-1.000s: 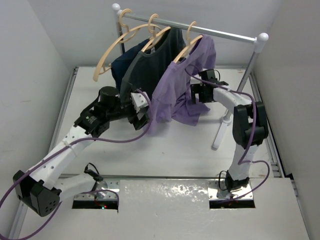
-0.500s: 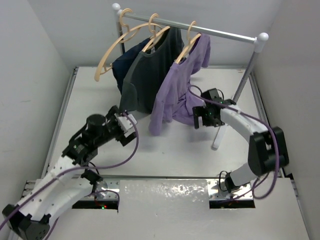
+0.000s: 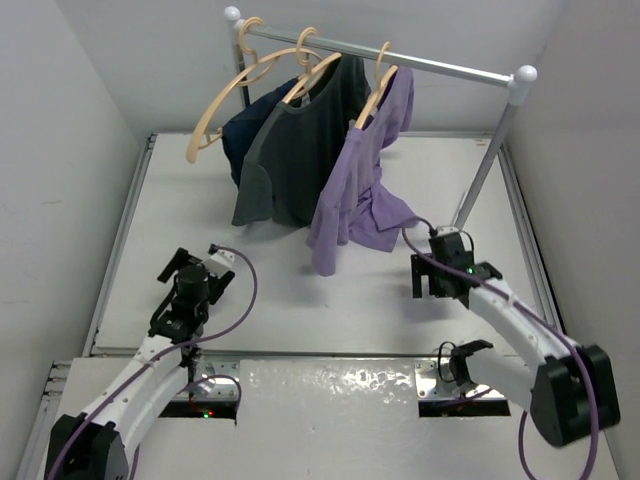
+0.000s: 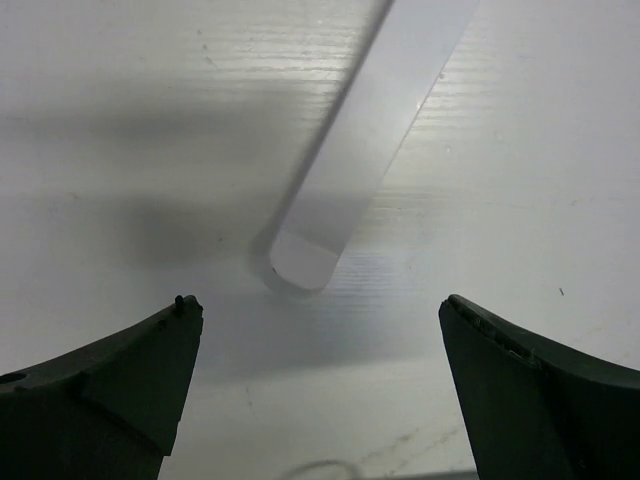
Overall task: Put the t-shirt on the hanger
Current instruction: Reset both arms
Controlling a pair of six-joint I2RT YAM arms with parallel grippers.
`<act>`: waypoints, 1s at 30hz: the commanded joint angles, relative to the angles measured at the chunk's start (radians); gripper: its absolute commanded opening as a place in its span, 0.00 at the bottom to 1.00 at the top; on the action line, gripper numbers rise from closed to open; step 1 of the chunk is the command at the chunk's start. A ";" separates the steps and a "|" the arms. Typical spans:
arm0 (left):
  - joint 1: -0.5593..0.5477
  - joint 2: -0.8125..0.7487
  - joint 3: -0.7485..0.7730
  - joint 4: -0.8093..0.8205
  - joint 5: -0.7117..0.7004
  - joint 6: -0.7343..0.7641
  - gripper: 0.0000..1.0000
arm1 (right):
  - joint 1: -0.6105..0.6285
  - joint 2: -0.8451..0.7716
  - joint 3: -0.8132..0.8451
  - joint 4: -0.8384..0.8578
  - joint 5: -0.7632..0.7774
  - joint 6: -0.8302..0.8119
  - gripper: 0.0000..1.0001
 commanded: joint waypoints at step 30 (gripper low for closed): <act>0.090 -0.062 0.021 0.064 0.087 -0.024 1.00 | -0.001 -0.373 -0.255 0.265 0.170 0.069 0.99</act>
